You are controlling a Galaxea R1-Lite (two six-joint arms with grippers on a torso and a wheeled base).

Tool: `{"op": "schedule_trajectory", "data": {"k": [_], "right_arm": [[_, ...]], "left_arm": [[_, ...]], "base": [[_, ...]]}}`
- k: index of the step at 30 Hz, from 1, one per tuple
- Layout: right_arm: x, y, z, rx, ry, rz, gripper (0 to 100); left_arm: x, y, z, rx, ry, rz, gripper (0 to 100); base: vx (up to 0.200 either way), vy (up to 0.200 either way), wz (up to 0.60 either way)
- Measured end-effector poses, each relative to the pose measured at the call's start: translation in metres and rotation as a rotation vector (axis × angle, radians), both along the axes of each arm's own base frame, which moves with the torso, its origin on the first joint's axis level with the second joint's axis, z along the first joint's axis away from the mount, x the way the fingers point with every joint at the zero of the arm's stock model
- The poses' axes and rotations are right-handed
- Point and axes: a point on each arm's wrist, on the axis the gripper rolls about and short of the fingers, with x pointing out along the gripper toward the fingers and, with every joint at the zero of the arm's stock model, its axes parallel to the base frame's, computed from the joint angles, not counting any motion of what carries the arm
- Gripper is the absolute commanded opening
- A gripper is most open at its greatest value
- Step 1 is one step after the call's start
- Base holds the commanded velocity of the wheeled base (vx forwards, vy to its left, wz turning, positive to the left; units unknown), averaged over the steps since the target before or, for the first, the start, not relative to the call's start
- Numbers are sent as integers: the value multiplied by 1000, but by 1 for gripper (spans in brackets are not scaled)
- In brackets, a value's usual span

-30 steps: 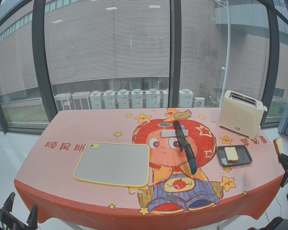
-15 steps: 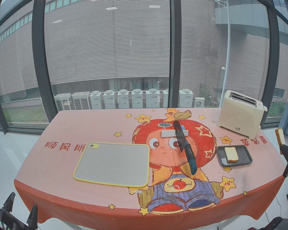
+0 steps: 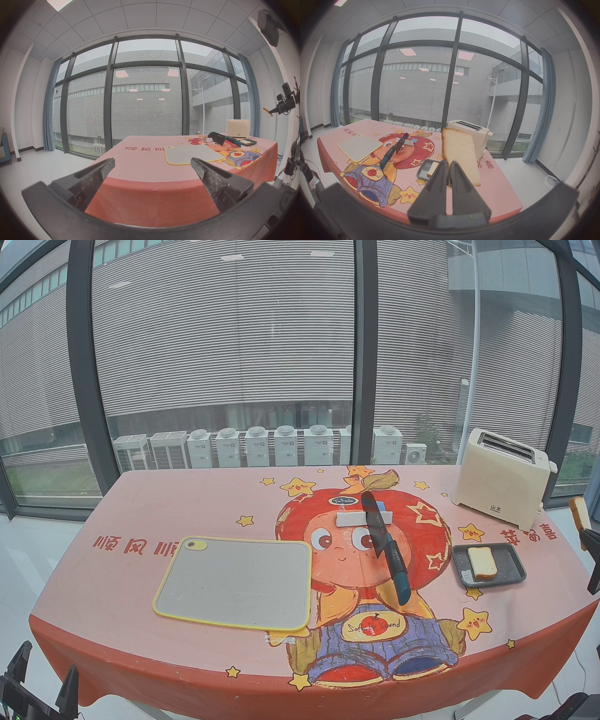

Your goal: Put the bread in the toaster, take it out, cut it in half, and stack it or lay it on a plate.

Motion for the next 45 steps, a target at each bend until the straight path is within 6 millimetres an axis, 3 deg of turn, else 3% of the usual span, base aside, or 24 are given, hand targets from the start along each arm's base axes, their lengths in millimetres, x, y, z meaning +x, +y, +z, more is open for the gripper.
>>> {"op": "schedule_trajectory", "data": {"k": [13,34,45], "right_arm": [[31,5,30,21,-31,7,0],[61,13,-7,4,167,34,0],[75,23,-15,67,221,40,0]], "left_arm": [[0,0,0,0,0,-1,100],[0,0,0,0,0,-2,100],[0,0,0,0,0,-3,100]], "base": [[0,0,0],[0,0,0],[0,0,0]]}}
